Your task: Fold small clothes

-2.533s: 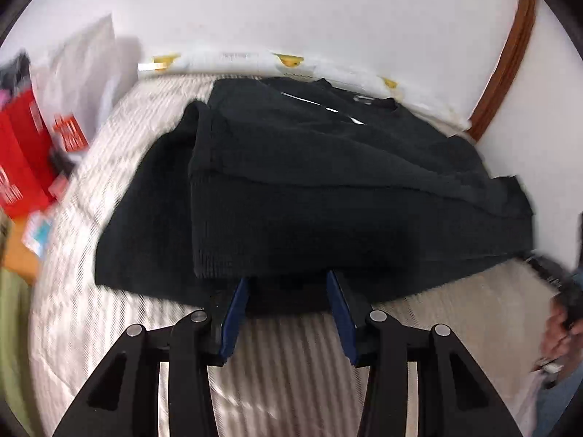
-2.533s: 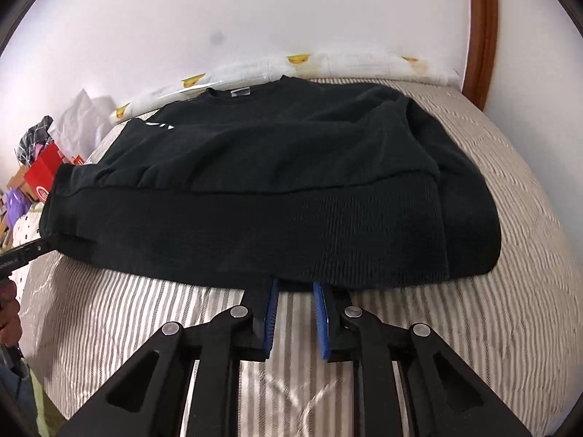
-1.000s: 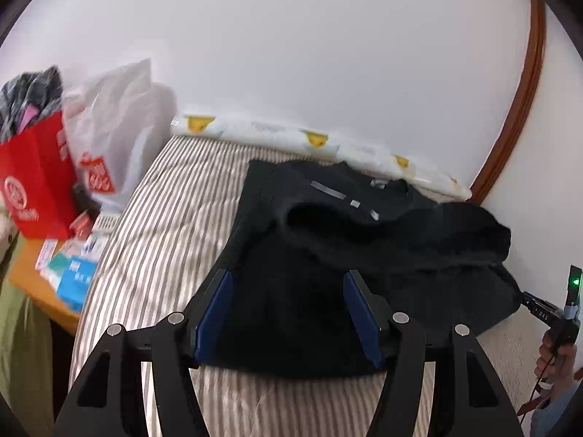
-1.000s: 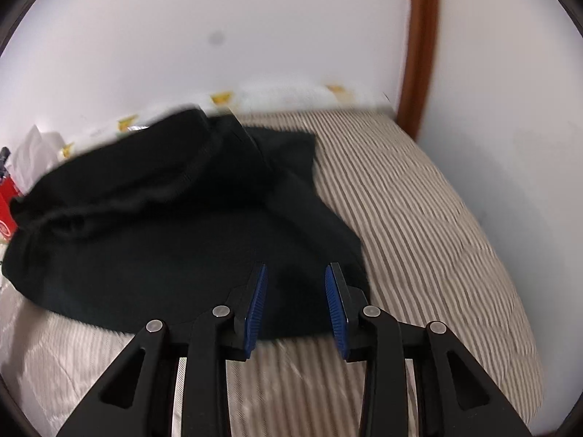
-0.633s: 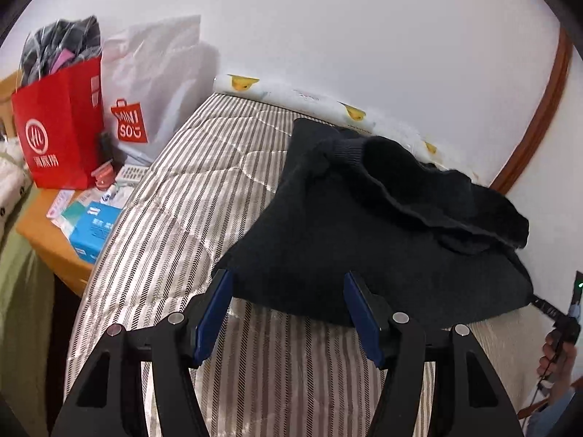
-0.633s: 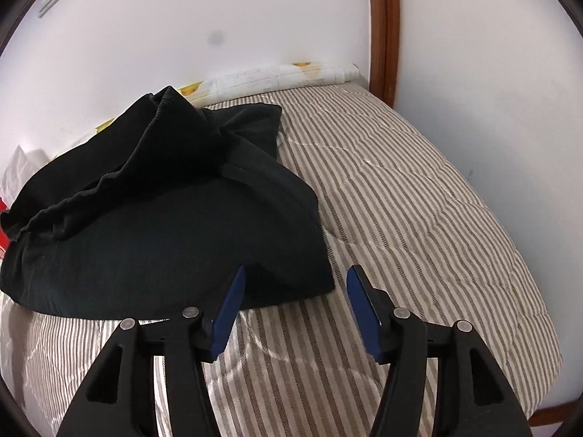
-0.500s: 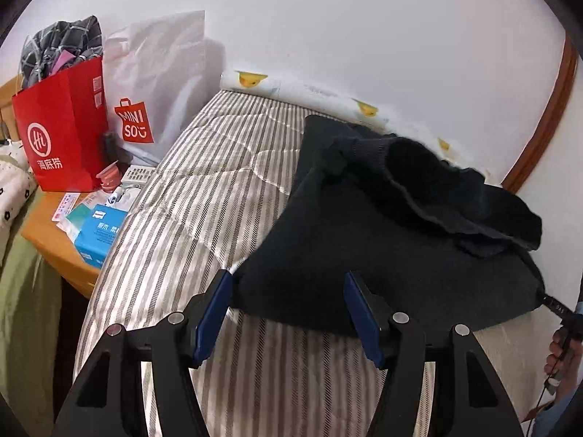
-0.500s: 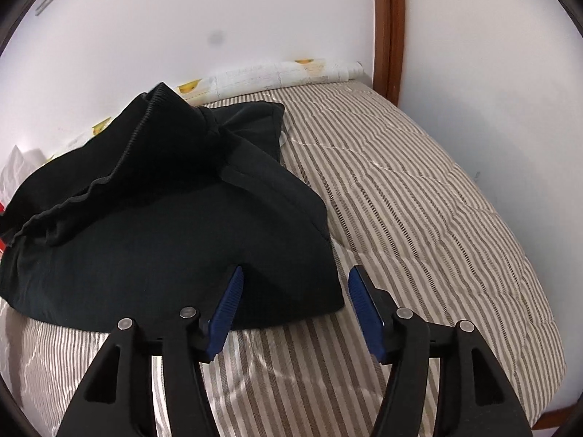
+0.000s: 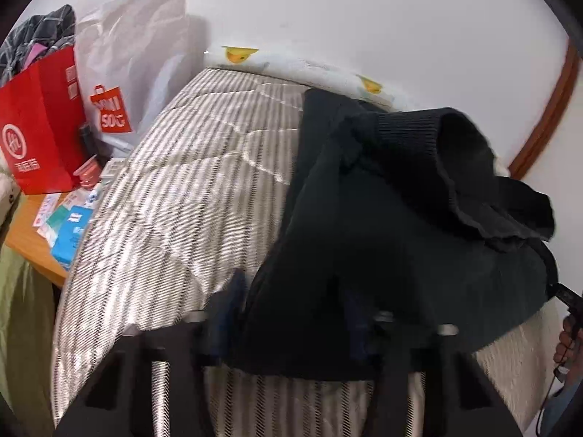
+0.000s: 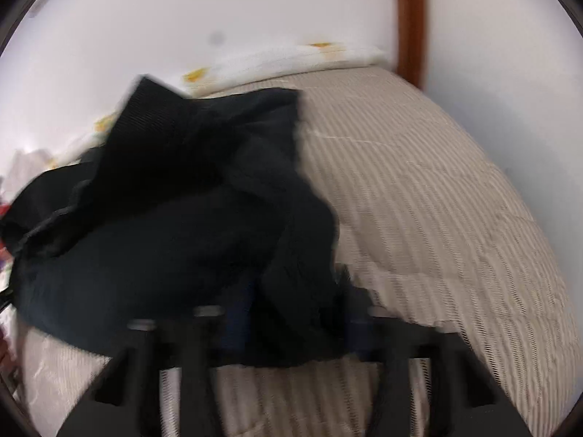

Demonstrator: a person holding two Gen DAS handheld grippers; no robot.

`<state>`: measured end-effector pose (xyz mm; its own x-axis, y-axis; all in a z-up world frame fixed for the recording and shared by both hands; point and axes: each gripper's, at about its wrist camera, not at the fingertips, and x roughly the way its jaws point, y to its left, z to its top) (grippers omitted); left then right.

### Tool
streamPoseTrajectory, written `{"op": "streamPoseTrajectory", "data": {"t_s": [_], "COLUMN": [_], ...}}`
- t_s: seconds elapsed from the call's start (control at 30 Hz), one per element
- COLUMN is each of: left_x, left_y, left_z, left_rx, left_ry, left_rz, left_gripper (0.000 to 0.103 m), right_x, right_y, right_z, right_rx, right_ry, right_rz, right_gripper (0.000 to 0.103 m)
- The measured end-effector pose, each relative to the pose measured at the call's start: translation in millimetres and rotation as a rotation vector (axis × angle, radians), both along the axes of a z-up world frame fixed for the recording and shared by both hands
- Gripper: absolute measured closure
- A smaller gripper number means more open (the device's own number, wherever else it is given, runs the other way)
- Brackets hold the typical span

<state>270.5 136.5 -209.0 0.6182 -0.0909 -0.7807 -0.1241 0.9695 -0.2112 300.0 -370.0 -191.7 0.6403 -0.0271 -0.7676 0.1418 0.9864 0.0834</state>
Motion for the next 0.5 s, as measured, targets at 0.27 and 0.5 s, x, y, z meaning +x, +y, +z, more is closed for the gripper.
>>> {"op": "streamPoseTrajectory", "data": {"t_s": [0.27,0.5], "left_x": [-32.6,-93.6], "left_y": [-10.3,-15.5], "left_z": [18.4,25.8], "left_rx": [0.037,0.025], "left_ry": [-0.024,-0.011], "left_rz": [-0.030,-0.048], "left_gripper": [0.090,0.090], "right_x": [-34.6,-86.5], "right_y": [5.9,-1.2], "right_z": [10.9,15.9], "right_rx": [0.000,0.009], "right_ry": [-0.035,-0.038], "right_rz": [0.016,0.038], "right_gripper": [0.087,0.087]}}
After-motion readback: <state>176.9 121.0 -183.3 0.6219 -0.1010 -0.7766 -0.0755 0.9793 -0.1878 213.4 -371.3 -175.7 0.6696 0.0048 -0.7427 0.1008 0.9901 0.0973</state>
